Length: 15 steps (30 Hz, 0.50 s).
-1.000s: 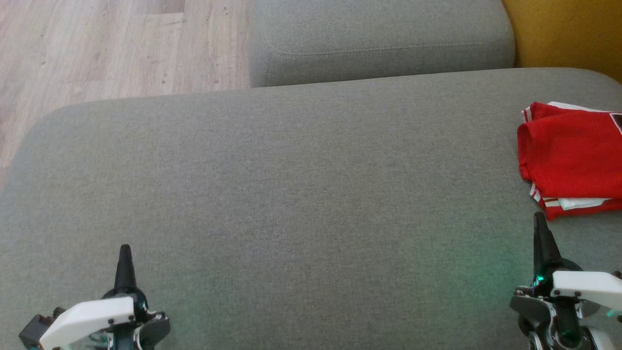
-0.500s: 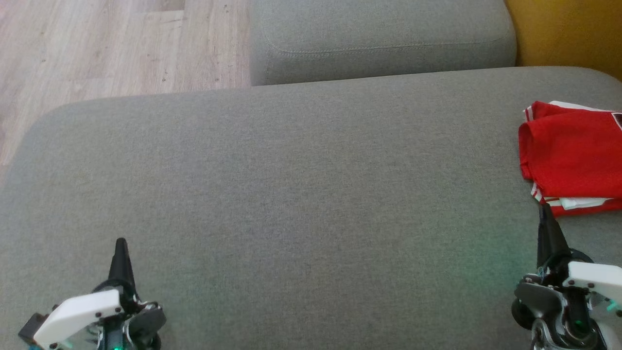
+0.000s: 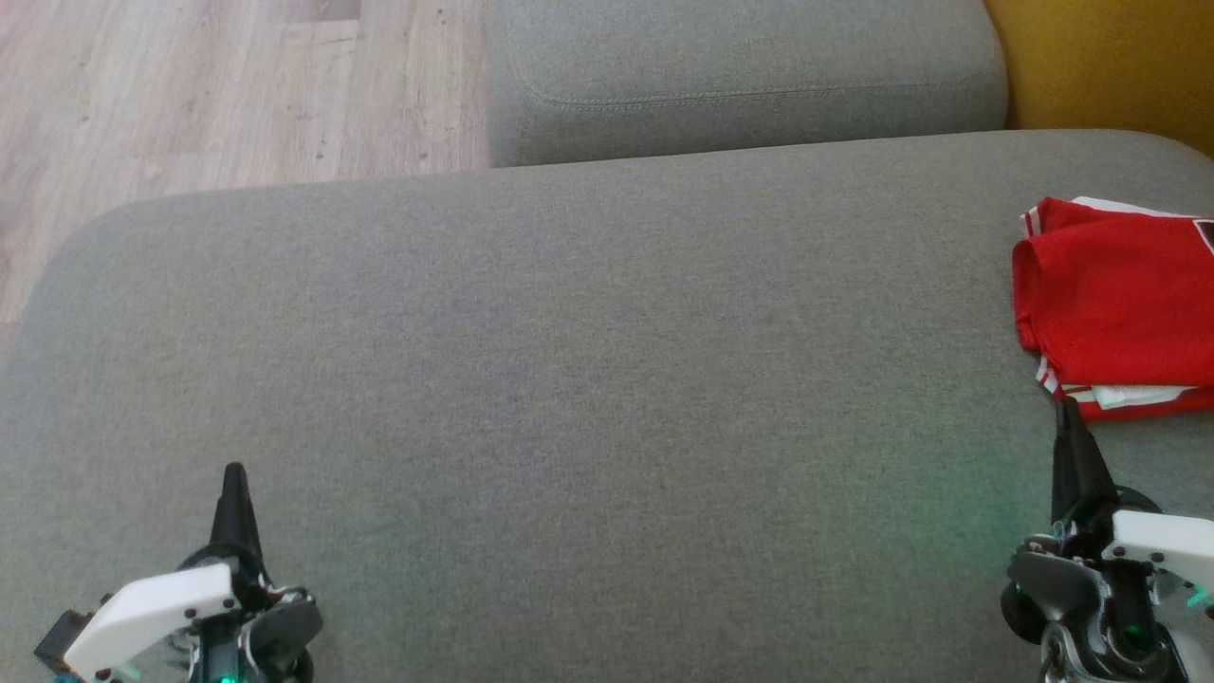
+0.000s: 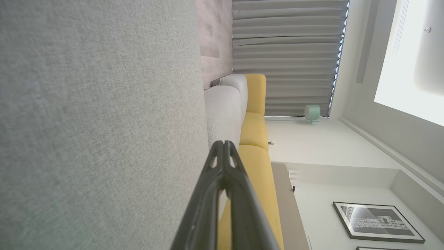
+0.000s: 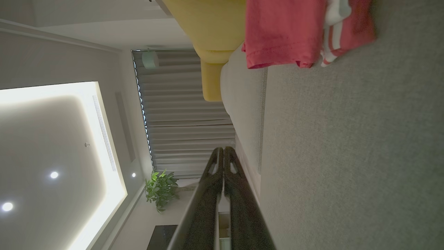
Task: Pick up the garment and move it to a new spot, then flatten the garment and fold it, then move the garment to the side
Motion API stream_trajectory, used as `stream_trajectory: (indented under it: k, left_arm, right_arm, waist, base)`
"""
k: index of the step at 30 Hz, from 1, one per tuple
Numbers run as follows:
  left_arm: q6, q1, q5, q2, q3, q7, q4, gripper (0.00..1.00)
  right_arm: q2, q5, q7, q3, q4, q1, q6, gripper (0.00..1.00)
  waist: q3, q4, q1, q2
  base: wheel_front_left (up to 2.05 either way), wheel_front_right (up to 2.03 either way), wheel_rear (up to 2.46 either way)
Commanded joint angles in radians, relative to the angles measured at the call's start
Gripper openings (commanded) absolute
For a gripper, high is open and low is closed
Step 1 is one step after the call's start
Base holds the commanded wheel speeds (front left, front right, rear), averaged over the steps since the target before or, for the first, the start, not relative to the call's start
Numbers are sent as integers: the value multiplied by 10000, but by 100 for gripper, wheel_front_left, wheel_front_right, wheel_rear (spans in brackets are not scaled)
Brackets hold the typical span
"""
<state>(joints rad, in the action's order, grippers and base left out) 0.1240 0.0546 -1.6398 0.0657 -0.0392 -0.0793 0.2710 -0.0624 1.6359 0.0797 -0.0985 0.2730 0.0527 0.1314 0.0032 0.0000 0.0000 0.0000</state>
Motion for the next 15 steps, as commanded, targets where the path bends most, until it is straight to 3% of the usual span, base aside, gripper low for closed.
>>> stream_trajectory:
  k: [1, 15]
  left_arm:
    - [67, 505, 26, 94, -403, -64, -275, 0]
    - [67, 509, 71, 55, -457, -108, -272, 0]
  right_arm:
    - [-125, 11, 61, 188, -303, 522, -7, 0]
    - [-86, -35, 105, 133, -299, 526, -7, 0]
  waist:
    - [-1, 0, 0, 0]
    - [-1, 0, 0, 0]
  base:
    - [0, 0, 0]
    - [0, 0, 0]
